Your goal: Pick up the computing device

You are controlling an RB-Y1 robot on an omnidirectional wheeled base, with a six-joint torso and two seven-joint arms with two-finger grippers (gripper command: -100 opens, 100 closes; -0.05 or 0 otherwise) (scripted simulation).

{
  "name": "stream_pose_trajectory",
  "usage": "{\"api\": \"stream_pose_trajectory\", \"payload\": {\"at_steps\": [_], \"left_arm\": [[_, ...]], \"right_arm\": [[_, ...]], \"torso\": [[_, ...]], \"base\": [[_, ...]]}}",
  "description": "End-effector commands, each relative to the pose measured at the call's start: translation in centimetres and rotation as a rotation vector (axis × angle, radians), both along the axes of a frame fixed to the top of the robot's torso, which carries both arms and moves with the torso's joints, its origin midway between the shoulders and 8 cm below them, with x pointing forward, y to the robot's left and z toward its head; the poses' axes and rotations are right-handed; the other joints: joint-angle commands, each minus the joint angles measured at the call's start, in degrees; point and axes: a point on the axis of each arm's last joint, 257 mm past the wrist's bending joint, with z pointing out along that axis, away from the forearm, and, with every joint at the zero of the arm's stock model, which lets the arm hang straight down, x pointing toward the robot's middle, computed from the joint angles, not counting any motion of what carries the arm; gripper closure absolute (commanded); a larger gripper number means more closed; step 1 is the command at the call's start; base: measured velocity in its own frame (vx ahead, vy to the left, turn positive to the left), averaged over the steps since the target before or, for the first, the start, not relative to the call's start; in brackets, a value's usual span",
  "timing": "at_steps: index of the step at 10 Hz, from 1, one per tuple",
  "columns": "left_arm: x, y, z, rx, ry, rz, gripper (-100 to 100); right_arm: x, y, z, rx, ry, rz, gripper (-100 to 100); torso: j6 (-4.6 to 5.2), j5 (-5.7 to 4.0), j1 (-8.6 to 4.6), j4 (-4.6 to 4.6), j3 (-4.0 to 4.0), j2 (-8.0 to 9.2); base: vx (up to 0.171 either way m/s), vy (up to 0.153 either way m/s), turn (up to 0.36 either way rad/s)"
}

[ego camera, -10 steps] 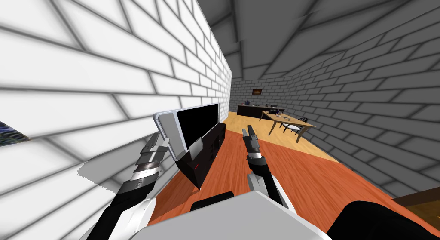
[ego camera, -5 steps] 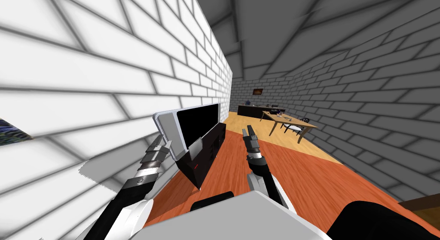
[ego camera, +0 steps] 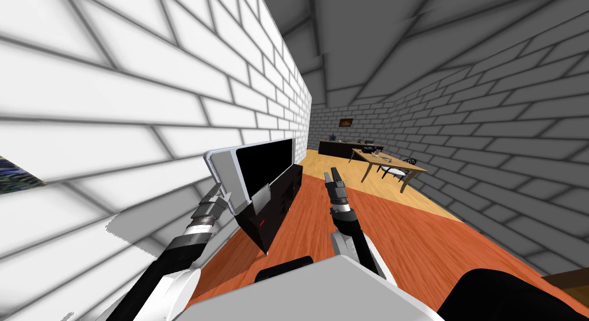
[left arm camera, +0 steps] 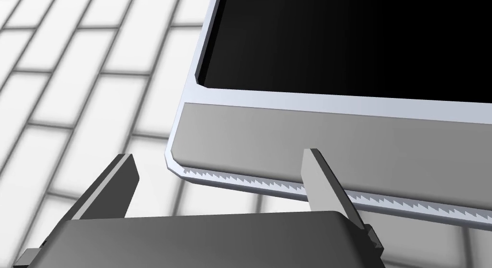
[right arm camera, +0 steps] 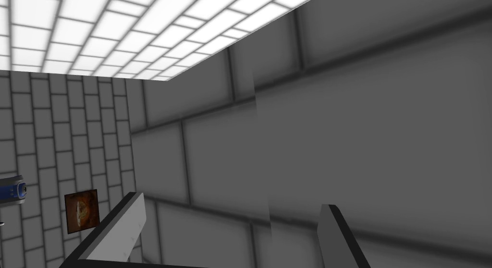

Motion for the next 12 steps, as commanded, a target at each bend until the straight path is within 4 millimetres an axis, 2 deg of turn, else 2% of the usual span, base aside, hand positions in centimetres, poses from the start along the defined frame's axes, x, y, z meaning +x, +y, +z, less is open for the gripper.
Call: {"api": "stream_pose_trajectory", "payload": {"at_steps": [1,7,8,9,11,12], "left_arm": [[0.4,0.6,-2.0,-0.033,0.07,-0.013,-100],[1.1,1.9,-7.0,-0.097,0.261,-0.021,-100],[1.1,1.9,-7.2,-0.098,0.269,-0.02,-100],[1.2,2.5,-8.6,-0.129,0.325,-0.026,-100],[1.1,2.5,-9.4,-0.131,0.355,-0.021,-100],[1.1,3.1,-10.7,-0.163,0.408,-0.025,-100]], "right_arm": [[0.0,0.0,0.0,0.0,0.0,0.0,0],[0.0,0.0,0.0,0.0,0.0,0.0,0],[0.0,0.0,0.0,0.0,0.0,0.0,0],[0.0,0.0,0.0,0.0,0.0,0.0,0],[0.0,0.0,0.0,0.0,0.0,0.0,0],[0.0,0.0,0.0,0.0,0.0,0.0,0]], "torso": [[0.0,0.0,0.0,0.0,0.0,0.0],[-0.01,0.0,0.02,0.0,-0.01,-0.02],[0.01,0.0,0.0,-0.01,-0.02,-0.02],[0.0,0.0,0.03,0.0,0.0,0.0],[0.0,0.0,-0.02,-0.01,-0.02,-0.04],[0.0,0.0,0.02,0.0,-0.01,-0.01]], "base": [[0.016,-0.031,0.025],[0.015,-0.024,0.02],[0.005,-0.015,-0.006],[0.017,-0.031,0.024],[0.015,-0.021,0.013],[0.018,-0.025,0.029]]}}
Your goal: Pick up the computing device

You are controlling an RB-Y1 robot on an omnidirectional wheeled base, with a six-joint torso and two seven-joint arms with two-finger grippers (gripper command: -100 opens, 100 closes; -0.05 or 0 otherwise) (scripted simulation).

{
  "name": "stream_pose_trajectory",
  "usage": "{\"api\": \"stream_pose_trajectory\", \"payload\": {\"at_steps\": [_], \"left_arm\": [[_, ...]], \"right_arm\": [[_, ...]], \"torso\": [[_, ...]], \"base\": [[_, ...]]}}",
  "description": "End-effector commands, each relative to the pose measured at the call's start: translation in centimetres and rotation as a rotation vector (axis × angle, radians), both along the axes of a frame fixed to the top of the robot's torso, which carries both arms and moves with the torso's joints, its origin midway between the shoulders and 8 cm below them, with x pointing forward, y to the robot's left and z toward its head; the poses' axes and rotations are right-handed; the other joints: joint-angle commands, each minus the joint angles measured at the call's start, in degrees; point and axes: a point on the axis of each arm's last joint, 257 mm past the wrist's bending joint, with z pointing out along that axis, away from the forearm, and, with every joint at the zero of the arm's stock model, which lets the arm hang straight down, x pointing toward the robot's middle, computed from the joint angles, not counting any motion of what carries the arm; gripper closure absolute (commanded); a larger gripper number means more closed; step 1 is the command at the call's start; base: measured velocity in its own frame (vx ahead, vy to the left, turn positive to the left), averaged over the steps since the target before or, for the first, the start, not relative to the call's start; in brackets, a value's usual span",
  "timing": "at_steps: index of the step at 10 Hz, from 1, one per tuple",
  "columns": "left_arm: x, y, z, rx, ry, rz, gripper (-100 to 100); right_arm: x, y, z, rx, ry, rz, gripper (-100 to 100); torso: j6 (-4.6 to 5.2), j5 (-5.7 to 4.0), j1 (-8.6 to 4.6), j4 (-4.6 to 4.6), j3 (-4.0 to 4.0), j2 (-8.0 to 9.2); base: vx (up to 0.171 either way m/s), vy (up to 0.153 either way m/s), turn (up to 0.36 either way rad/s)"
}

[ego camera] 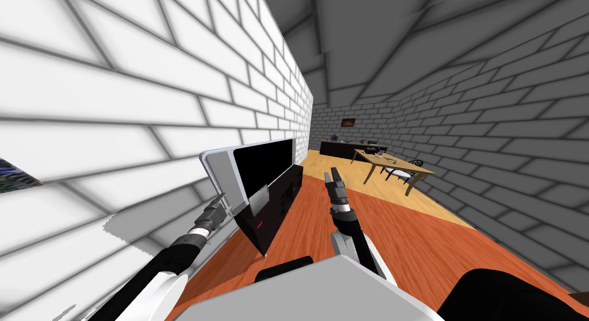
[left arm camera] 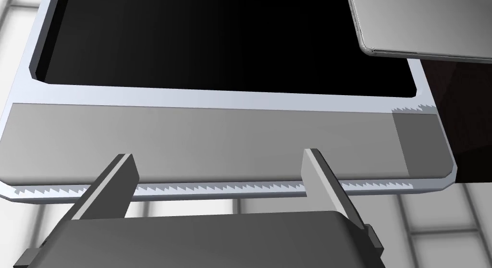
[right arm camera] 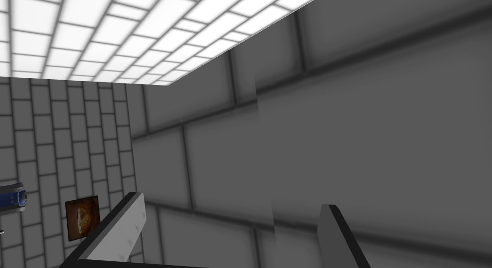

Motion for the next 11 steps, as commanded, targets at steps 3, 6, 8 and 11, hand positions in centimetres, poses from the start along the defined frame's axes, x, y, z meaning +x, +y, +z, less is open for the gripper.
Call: {"api": "stream_pose_trajectory", "payload": {"at_steps": [3,6,8,11], "left_arm": [[-0.2,1.0,-2.9,-0.05,0.116,0.005,-100],[-0.6,1.8,-4.9,-0.083,0.203,0.012,-100],[-0.9,1.9,-5.8,-0.083,0.239,0.018,-100],[-1.5,2.6,-7.7,-0.115,0.325,0.029,-100]], "right_arm": [[0.0,0.0,0.0,0.0,0.0,0.0,0],[0.0,0.0,0.0,0.0,0.0,0.0,0],[0.0,0.0,0.0,0.0,0.0,0.0,0],[0.0,0.0,0.0,0.0,0.0,0.0,0]], "torso": [[0.01,0.0,0.02,0.0,0.0,0.0],[0.01,0.0,0.03,0.0,-0.01,0.0],[0.01,-0.01,-0.01,-0.01,-0.03,-0.05],[0.01,-0.01,-0.05,-0.02,-0.04,-0.06]], "base": [[0.02,-0.027,0.015],[0.026,-0.022,0.014],[0.018,-0.025,0.01],[0.027,-0.031,0.015]]}}
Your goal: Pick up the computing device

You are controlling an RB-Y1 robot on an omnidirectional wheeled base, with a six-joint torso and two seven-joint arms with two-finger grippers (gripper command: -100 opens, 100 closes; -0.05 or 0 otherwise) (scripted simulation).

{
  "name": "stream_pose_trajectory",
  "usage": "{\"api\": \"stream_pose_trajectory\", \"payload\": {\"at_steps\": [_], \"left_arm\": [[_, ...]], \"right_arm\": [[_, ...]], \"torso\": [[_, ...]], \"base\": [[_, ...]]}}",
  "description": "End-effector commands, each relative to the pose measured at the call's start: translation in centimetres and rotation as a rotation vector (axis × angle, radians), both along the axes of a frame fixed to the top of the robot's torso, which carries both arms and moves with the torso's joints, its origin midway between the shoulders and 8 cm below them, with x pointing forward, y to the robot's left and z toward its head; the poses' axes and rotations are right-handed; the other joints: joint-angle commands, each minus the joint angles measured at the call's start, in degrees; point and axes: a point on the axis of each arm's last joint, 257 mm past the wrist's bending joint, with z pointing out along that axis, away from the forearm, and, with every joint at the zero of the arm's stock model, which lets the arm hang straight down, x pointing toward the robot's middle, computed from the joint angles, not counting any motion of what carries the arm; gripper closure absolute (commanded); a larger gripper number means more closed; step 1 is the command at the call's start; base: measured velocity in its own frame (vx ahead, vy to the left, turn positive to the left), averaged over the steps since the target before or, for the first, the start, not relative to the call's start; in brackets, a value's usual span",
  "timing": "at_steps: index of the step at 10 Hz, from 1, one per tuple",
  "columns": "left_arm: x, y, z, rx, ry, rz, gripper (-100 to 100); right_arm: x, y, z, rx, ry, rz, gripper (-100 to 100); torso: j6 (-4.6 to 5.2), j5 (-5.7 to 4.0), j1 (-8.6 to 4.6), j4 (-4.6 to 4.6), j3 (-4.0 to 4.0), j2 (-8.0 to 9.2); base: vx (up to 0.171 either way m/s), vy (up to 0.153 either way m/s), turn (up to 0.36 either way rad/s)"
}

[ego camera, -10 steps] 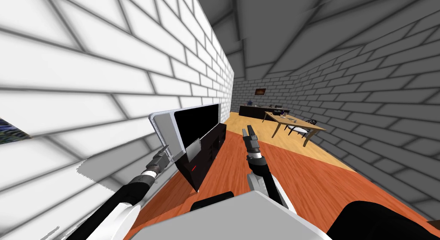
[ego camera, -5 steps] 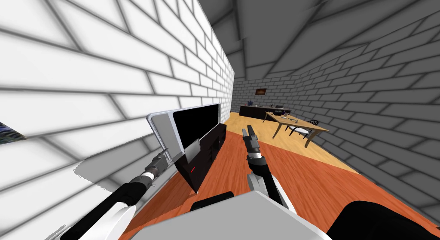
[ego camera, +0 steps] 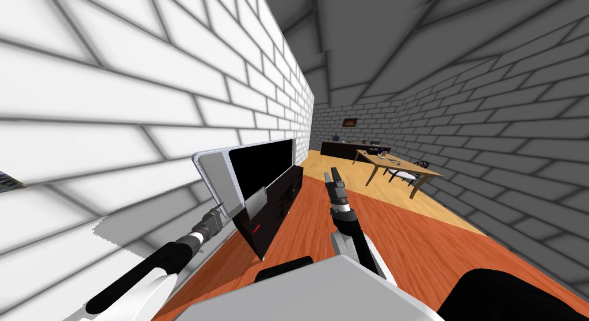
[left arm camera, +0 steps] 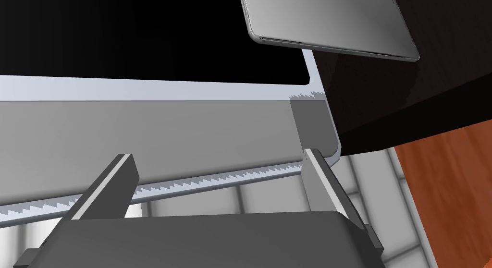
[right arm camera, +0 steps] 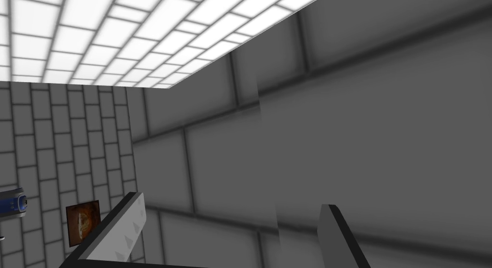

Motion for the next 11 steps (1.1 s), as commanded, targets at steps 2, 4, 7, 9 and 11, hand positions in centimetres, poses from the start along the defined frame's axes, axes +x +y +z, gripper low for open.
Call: {"api": "stream_pose_trajectory", "payload": {"at_steps": [2,4,7,9,11], "left_arm": [[-0.8,0.6,-1.8,-0.032,0.084,0.015,-100],[-1.3,1.3,-2.8,-0.064,0.143,0.03,-100],[-2.2,2.0,-4.2,-0.094,0.22,0.05,-100],[-2.8,2.1,-5.1,-0.092,0.261,0.056,-100],[-3.7,2.8,-6.1,-0.121,0.332,0.078,-100]], "right_arm": [[0.0,0.0,0.0,0.0,0.0,0.0,0],[0.0,0.0,0.0,0.0,0.0,0.0,0],[0.0,0.0,0.0,0.0,0.0,0.0,0],[0.0,0.0,0.0,0.0,0.0,0.0,0],[0.0,0.0,0.0,0.0,0.0,0.0,0]], "torso": [[0.0,0.0,-0.02,0.0,-0.02,-0.04],[0.0,0.0,0.01,0.0,-0.01,-0.01],[0.0,0.0,-0.01,0.0,-0.01,-0.01],[0.0,-0.01,-0.04,-0.02,-0.04,-0.07],[0.0,-0.01,-0.05,-0.01,-0.04,-0.09]], "base": [[0.035,-0.029,0.02],[0.029,-0.025,0.009],[0.033,-0.03,0.013],[0.03,-0.026,0.008],[0.049,-0.041,0.014]]}}
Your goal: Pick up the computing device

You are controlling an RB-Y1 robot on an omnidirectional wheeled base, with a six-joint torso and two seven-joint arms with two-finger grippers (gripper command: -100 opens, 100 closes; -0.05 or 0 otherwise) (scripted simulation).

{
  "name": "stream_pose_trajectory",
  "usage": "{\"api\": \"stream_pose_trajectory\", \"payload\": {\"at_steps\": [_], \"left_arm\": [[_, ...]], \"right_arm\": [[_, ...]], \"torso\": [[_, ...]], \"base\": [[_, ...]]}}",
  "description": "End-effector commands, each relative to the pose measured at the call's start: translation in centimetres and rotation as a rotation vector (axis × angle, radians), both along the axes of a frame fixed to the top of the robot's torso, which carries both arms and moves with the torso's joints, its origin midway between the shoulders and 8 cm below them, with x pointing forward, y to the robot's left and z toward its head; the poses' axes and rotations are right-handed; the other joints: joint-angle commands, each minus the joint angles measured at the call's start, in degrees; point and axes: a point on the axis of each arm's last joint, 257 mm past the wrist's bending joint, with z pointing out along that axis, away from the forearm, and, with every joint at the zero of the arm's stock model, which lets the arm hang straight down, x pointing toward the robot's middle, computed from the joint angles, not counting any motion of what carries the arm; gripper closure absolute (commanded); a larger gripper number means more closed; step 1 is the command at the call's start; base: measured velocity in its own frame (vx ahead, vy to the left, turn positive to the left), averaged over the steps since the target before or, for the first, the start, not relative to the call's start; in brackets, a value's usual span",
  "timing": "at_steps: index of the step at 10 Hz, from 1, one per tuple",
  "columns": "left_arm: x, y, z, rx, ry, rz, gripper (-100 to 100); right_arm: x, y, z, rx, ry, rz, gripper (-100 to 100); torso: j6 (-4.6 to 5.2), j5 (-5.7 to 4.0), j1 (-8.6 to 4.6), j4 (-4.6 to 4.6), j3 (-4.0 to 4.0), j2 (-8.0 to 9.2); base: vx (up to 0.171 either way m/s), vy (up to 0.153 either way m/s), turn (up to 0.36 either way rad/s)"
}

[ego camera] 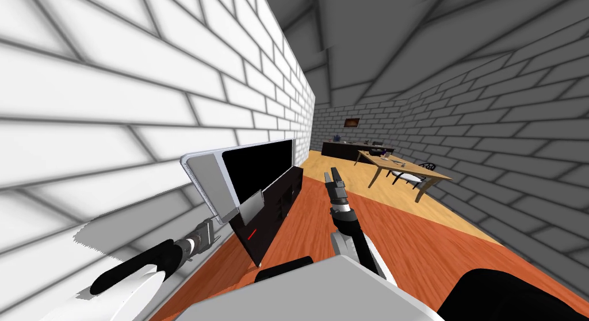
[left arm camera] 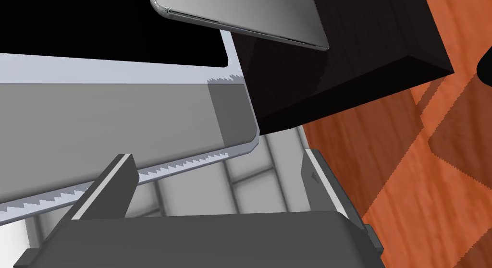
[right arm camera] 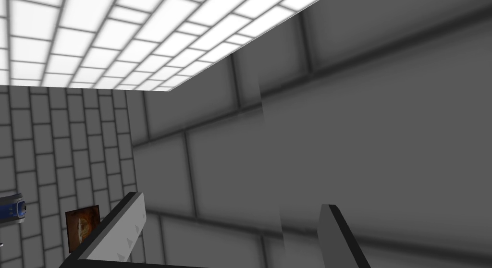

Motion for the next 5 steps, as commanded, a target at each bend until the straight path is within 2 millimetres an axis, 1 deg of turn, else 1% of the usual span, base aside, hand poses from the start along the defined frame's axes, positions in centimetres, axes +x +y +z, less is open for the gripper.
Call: {"api": "stream_pose_trajectory", "payload": {"at_steps": [1,4,5], "left_arm": [[-0.7,0.6,-0.9,-0.033,0.059,0.028,-100],[-2.3,1.3,-2.3,-0.057,0.16,0.057,-100],[-2.6,1.4,-2.6,-0.056,0.177,0.059,-100]], "right_arm": [[0.0,0.0,0.0,0.0,0.0,0.0,0],[0.0,0.0,0.0,0.0,0.0,0.0,0],[0.0,0.0,0.0,0.0,0.0,0.0,0]], "torso": [[0.0,0.0,0.0,0.0,0.0,0.0],[0.0,0.0,0.0,-0.02,-0.06,-0.12],[0.01,0.0,-0.01,-0.02,-0.05,-0.08]], "base": [[0.055,-0.049,0.022],[0.066,-0.043,0.012],[0.015,-0.023,-0.001]]}}
